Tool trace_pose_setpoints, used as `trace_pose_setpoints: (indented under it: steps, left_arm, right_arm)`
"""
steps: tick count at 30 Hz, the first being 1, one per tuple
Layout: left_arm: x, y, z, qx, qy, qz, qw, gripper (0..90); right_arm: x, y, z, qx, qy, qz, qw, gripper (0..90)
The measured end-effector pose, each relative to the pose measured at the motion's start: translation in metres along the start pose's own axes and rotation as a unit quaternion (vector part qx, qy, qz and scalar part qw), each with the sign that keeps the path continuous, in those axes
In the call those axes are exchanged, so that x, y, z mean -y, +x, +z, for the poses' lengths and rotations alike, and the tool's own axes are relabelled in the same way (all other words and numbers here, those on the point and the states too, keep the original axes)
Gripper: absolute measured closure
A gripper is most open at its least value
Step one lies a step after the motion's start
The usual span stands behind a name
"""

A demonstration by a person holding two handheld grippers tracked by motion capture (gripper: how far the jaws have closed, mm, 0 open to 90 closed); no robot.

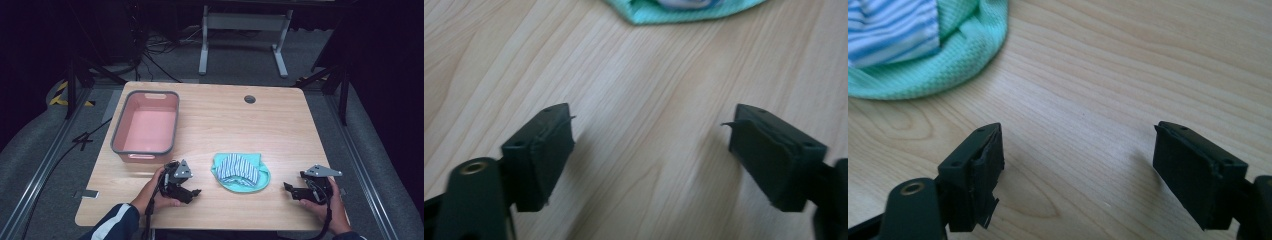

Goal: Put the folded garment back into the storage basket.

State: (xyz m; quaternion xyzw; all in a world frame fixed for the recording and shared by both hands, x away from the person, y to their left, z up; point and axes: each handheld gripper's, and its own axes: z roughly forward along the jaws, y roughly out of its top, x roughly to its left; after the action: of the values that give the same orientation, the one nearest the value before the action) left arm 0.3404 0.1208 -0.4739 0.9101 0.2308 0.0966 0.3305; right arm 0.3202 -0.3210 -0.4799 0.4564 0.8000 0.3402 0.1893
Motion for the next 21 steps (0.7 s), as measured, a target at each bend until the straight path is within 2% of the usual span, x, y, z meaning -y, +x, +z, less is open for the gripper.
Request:
trace_pose_setpoints:
  steps: [4, 5, 7, 8, 10, 12, 15, 17, 18, 21]
  left_arm:
    - [-0.014, -0.002, 0.003, -0.009, -0.003, 0.003, 0.9999, 24.4]
    - [-0.018, -0.002, 0.004, -0.005, -0.010, 0.001, 0.9999, 25.1]
    - [-0.027, 0.000, 0.004, -0.015, -0.018, -0.004, 0.9997, 27.4]
    - [-0.031, 0.001, 0.004, -0.012, -0.025, -0.009, 0.9996, 28.3]
    - [-0.038, 0.004, 0.005, -0.025, -0.029, -0.017, 0.9991, 31.1]
    - [-0.041, 0.006, 0.006, -0.025, -0.031, -0.019, 0.9990, 31.8]
    - [-0.050, 0.010, 0.011, -0.039, -0.033, -0.022, 0.9984, 34.5]
    - [-0.055, 0.015, 0.015, -0.045, -0.028, -0.035, 0.9980, 35.8]
    - [-0.057, 0.018, 0.018, -0.041, -0.031, -0.041, 0.9978, 36.2]
    - [-0.062, 0.024, 0.028, -0.046, -0.025, -0.045, 0.9976, 37.2]
  right_arm:
    - [-0.006, 0.001, -0.006, -0.009, -0.017, 0.009, 0.9998, 26.0]
    - [-0.007, 0.001, -0.007, -0.010, -0.019, 0.007, 0.9997, 27.2]
    - [-0.011, 0.003, -0.007, -0.014, -0.021, 0.005, 0.9997, 29.3]
    - [-0.013, 0.005, -0.007, -0.015, -0.021, 0.002, 0.9997, 31.1]
    - [-0.019, 0.008, -0.006, -0.018, -0.022, -0.004, 0.9996, 32.9]
    - [-0.022, 0.010, -0.005, -0.019, -0.024, -0.008, 0.9995, 34.0]
    - [-0.034, 0.017, -0.002, -0.027, -0.028, -0.019, 0.9991, 37.2]
    - [-0.041, 0.023, 0.002, -0.033, -0.025, -0.030, 0.9987, 38.5]
    - [-0.044, 0.026, 0.004, -0.033, -0.023, -0.035, 0.9986, 38.8]
    - [-0.052, 0.035, 0.015, -0.037, -0.012, -0.054, 0.9978, 40.3]
